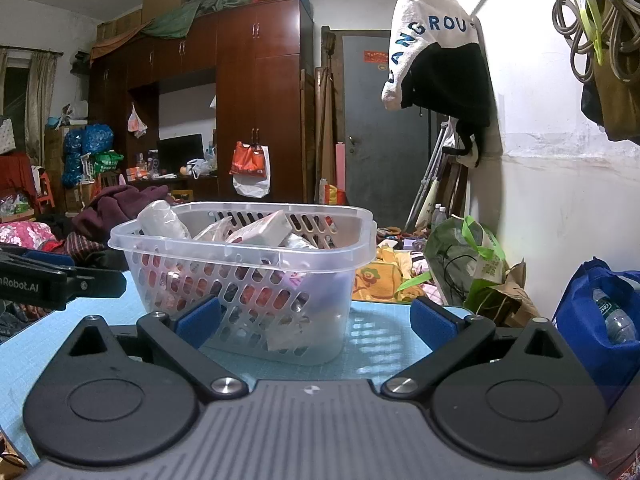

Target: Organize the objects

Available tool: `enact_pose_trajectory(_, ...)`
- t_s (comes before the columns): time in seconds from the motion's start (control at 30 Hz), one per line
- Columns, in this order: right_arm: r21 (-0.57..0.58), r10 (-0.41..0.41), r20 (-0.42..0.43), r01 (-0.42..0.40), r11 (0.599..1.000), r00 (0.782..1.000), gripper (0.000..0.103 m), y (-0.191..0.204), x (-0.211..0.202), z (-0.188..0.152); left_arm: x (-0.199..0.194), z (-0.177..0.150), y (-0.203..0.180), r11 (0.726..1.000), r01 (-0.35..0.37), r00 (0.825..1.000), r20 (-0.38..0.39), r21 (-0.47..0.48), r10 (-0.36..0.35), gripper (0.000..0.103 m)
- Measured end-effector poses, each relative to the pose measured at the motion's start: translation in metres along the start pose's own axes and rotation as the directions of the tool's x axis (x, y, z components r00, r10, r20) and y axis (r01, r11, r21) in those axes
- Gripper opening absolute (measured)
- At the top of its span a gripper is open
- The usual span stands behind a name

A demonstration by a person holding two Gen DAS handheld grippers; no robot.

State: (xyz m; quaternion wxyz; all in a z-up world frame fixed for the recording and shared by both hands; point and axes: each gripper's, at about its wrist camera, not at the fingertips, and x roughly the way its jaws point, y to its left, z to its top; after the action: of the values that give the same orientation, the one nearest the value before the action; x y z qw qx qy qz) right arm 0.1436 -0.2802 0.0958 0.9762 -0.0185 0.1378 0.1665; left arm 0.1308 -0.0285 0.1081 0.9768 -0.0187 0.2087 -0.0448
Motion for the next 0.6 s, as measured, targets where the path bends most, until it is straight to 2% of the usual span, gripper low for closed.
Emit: enact_pose_trajectory(0.6,-0.004,0.000,-0.002,0.000,1.000,1.000,0.103,-0.0108,-0.0022,-0.0011,-0.0010,0.0003,-0.0019,1.000,0.001,1.000,0.003,-0.001,-0.001,0.103)
